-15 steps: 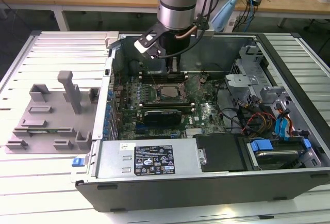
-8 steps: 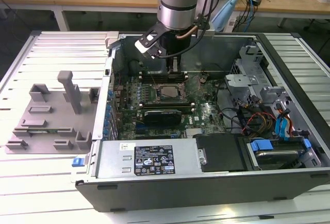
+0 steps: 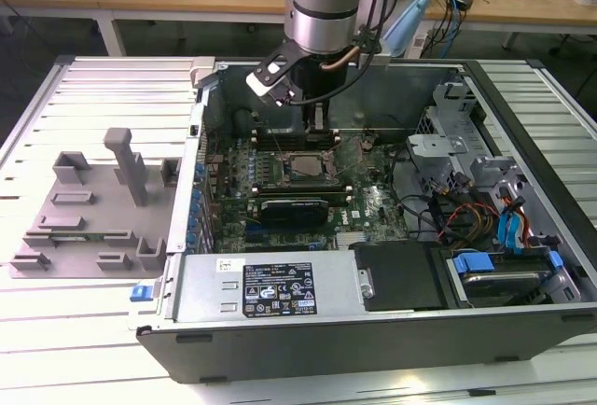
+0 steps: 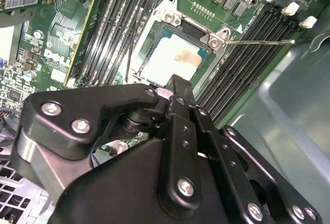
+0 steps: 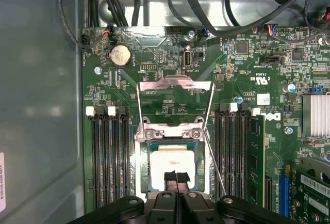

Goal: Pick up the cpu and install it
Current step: 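Close the cpu cover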

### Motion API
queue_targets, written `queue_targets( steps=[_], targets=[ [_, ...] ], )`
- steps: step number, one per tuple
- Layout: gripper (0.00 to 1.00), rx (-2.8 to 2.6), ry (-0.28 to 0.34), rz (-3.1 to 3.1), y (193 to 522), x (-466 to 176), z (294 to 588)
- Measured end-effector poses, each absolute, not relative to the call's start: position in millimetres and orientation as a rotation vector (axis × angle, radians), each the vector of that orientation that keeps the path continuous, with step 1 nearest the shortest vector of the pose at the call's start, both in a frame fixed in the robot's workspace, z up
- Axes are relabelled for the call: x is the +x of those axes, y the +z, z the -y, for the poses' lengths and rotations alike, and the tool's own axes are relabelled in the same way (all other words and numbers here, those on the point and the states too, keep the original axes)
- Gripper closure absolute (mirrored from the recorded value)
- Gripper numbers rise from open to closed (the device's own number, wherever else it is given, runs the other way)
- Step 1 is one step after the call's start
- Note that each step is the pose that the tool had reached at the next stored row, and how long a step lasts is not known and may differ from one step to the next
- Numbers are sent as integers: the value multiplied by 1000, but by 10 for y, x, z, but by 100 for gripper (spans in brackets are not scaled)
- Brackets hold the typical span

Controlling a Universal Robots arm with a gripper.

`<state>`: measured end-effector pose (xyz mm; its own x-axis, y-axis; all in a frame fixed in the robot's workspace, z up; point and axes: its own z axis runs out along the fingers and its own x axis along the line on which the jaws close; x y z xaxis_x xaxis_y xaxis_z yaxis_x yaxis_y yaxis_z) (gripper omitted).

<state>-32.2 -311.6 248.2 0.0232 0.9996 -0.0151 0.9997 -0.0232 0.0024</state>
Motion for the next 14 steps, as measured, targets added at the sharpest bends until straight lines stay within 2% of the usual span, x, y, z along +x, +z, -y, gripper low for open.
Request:
queue_targets(
  steps=[14],
  targets=[
    [89, 2238, -14, -2187, 2692, -322, 3114]
  ],
)
